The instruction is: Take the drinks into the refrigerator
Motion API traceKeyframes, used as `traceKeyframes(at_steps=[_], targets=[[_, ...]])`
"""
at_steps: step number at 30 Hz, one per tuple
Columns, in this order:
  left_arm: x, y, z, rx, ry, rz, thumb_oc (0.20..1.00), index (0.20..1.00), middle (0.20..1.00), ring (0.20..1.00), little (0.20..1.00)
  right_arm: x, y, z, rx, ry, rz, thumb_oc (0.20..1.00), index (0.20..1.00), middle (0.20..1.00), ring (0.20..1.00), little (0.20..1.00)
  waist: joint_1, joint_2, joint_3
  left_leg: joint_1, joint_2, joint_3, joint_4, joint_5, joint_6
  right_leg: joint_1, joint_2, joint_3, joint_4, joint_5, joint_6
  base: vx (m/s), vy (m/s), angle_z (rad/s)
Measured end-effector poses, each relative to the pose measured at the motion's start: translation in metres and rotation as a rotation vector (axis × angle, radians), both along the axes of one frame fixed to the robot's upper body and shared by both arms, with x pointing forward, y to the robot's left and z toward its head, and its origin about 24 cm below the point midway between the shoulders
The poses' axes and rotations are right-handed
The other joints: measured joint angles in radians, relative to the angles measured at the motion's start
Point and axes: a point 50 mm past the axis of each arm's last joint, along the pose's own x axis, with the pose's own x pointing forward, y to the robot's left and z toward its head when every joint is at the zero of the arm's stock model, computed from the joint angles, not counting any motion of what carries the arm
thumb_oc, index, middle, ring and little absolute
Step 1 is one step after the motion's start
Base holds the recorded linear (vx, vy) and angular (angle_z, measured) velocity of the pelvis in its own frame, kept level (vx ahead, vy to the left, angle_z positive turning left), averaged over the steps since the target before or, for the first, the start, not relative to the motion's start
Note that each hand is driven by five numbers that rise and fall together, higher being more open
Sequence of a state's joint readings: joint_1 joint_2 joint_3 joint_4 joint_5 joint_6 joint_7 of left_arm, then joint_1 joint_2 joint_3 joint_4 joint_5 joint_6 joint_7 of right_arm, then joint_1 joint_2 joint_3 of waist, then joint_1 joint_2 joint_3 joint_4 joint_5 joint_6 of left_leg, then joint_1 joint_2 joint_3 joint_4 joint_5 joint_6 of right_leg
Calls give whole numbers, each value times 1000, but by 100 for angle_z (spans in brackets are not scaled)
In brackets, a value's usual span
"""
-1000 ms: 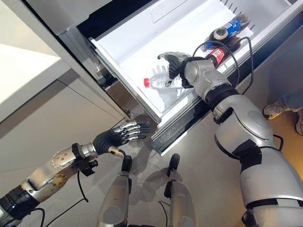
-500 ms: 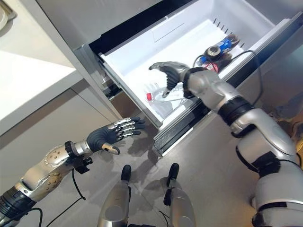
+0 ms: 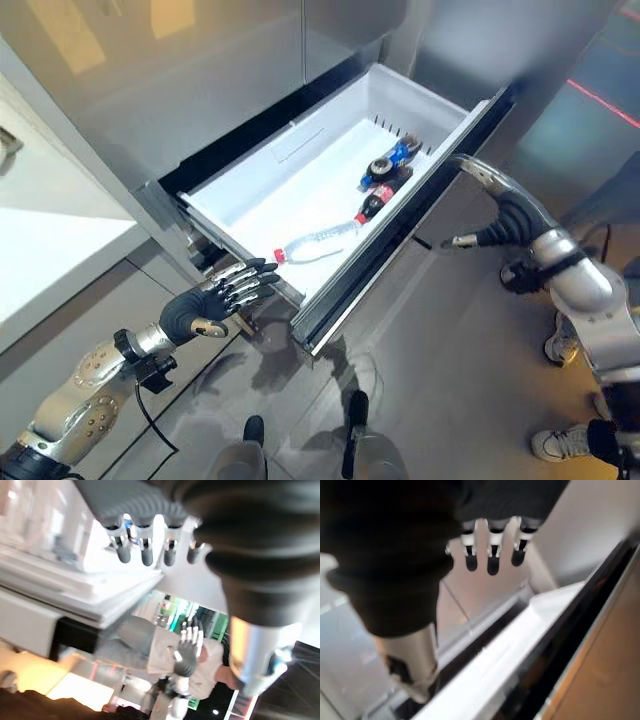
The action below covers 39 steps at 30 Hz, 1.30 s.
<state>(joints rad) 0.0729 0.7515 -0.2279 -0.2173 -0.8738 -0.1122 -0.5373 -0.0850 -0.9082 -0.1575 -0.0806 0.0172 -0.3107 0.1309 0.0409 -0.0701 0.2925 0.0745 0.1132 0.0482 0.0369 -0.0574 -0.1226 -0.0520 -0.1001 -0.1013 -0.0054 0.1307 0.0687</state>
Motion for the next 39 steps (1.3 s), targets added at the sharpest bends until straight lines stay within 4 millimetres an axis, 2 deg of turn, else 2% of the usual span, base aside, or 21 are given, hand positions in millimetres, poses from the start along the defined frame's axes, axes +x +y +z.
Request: traceKeyframes(at_steps=[5, 7, 11, 12, 14, 19, 21, 27, 32, 35, 36, 39], targets=[[-11, 5, -14, 9, 37, 36, 1000, 1000, 1000, 1000, 1000, -20, -12, -43, 132, 52, -98, 1000, 1000, 1000, 1000, 1000, -29, -1, -71, 40, 0, 18, -32, 0, 1, 20, 2, 10, -14, -10, 8, 40, 20, -9], [-14, 2, -18, -26, 32, 57, 1000, 1000, 1000, 1000, 1000, -35, -14, -78, 231, 118, -178, 1000, 1000, 1000, 1000, 1000, -28, 7, -101, 64, 2, 38, -53, 2, -1, 32, 8, 28, -29, -4, 7, 29, 16, -21], [-16, 3, -20, -44, 20, 95, 1000, 1000, 1000, 1000, 1000, -46, -17, -118, 242, 264, -241, 1000, 1000, 1000, 1000, 1000, -36, 21, -116, 94, 2, 60, -81, 4, 3, 50, 13, 43, -55, 2, 15, 25, 12, -16], [-17, 3, -21, -49, 18, 98, 1000, 1000, 1000, 1000, 1000, -47, -19, -138, 252, 345, -264, 1000, 1000, 1000, 1000, 1000, -50, 22, -125, 96, 3, 64, -86, 4, 3, 50, 15, 46, -57, 3, 15, 11, 3, -6], [-17, 3, -20, -50, 14, 99, 1000, 1000, 1000, 1000, 1000, -49, -18, -156, 243, 428, -277, 1000, 1000, 1000, 1000, 1000, -51, 29, -130, 113, 5, 82, -102, 15, -6, 52, 22, 61, -62, 14, 8, 5, 6, -20], [-17, 3, -19, -57, -5, 106, 1000, 1000, 1000, 1000, 1000, -56, -12, -188, 248, 565, -280, 1000, 1000, 1000, 1000, 1000, -51, 38, -133, 139, 9, 90, -124, 19, -4, 71, 29, 68, -85, 23, 7, 0, -2, -7], [-17, 3, -18, -58, -10, 108, 1000, 1000, 1000, 1000, 1000, -56, -8, -198, 243, 608, -271, 200, 200, 200, 200, 200, -49, 39, -132, 143, 8, 89, -125, 19, -4, 78, 28, 65, -85, 23, 8, -8, 6, 4], [-16, 3, -16, -63, -27, 117, 1000, 1000, 1000, 1000, 1000, -51, 7, -226, 225, 746, -237, 200, 200, 200, 200, 200, -44, 39, -131, 144, 9, 82, -125, 19, -4, 84, 26, 56, -85, 22, 9, -5, 3, 4], [-11, 1, -11, -71, -53, 117, 1000, 1000, 1000, 1000, 1000, -36, 29, -235, 193, 804, -154, 200, 200, 200, 200, 200, -27, 45, -128, 146, 9, 62, -125, 23, -6, 94, 23, 42, -85, 22, 8, -20, 1, 9], [-9, -2, -9, -90, -68, 114, 1000, 1000, 1000, 1000, 1000, -18, 48, -232, 149, 804, -73, 200, 200, 200, 200, 200, -16, 49, -124, 144, 9, 51, -124, 32, -8, 103, 19, 26, -85, 19, 10, -44, -14, 16], [-7, -6, -8, -93, -73, 99, 1000, 1000, 1000, 1000, 1000, -9, 55, -228, 136, 792, -40, 200, 200, 200, 200, 200, 8, 52, -122, 142, 9, 47, -126, 34, -8, 104, 18, 22, -86, 18, 11, -19, -14, 11], [-7, -6, -7, -95, -76, 98, 1000, 1000, 1000, 1000, 1000, 4, 66, -219, 118, 766, 8, 200, 200, 200, 200, 200, 28, 58, -118, 142, 10, 29, -128, 36, -7, 115, 15, 2, -86, 11, 12, 23, -9, 19]])
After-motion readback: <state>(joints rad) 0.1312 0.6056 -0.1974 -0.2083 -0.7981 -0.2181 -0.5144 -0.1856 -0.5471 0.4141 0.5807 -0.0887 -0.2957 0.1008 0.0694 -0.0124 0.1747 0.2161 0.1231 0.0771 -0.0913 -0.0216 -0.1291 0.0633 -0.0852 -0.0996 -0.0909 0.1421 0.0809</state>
